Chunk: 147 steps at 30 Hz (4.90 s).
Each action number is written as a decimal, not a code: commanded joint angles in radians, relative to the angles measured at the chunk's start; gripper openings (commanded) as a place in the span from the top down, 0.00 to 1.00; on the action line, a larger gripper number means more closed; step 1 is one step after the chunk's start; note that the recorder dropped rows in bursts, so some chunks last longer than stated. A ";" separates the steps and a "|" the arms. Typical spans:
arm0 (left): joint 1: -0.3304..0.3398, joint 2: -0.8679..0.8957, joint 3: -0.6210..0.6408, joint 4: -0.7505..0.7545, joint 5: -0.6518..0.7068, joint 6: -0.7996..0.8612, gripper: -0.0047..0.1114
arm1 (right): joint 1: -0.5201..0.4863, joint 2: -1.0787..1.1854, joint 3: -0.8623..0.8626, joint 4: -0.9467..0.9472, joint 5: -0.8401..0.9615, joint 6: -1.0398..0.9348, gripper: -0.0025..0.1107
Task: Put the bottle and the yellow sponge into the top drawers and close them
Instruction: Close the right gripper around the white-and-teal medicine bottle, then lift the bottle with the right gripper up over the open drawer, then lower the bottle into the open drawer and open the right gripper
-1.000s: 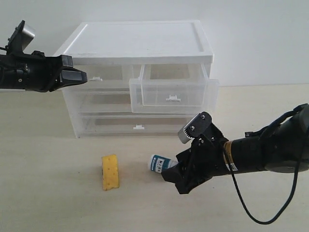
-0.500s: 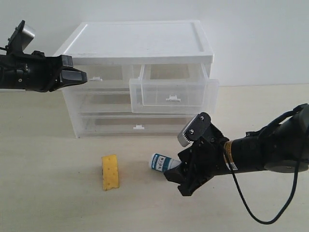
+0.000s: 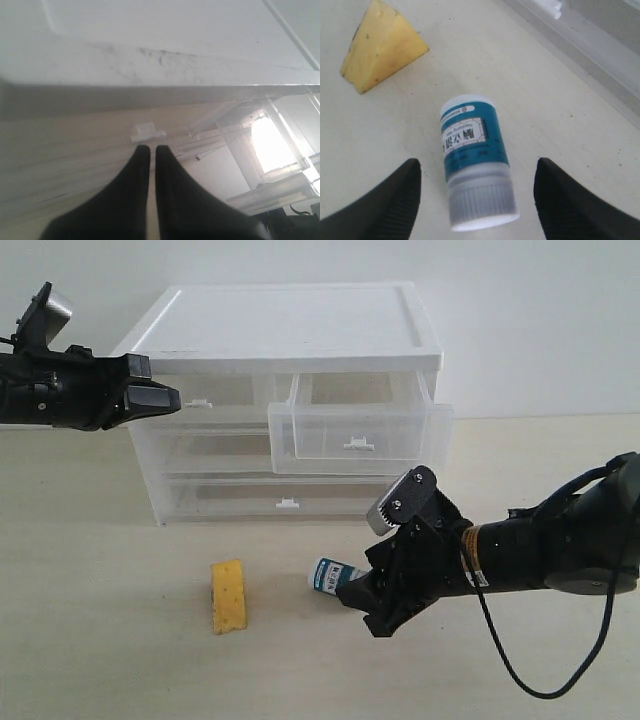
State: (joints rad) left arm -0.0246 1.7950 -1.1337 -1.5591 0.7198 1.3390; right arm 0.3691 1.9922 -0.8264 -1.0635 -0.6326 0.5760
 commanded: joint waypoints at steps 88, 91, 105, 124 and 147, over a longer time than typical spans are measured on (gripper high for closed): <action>0.003 -0.003 -0.007 0.009 -0.042 0.008 0.93 | -0.001 -0.306 -0.302 -0.103 0.320 0.728 0.98; 0.003 -0.003 -0.007 0.009 -0.042 0.008 0.93 | -0.001 -0.304 -0.302 -0.103 0.325 0.719 0.97; 0.003 -0.003 -0.007 0.012 -0.041 0.008 0.93 | -0.001 -0.306 -0.302 -0.205 0.307 0.800 0.64; 0.003 -0.003 -0.007 0.016 -0.040 0.008 0.93 | -0.001 -0.365 -0.302 -0.268 0.297 0.933 0.41; 0.001 -0.001 0.005 0.013 -0.033 0.008 0.93 | -0.001 -0.446 -0.246 -0.681 0.291 1.424 0.98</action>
State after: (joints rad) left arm -0.0246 1.7950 -1.1318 -1.5432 0.6854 1.3390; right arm 0.3708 1.5451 -1.0900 -1.7416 -0.4053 2.0147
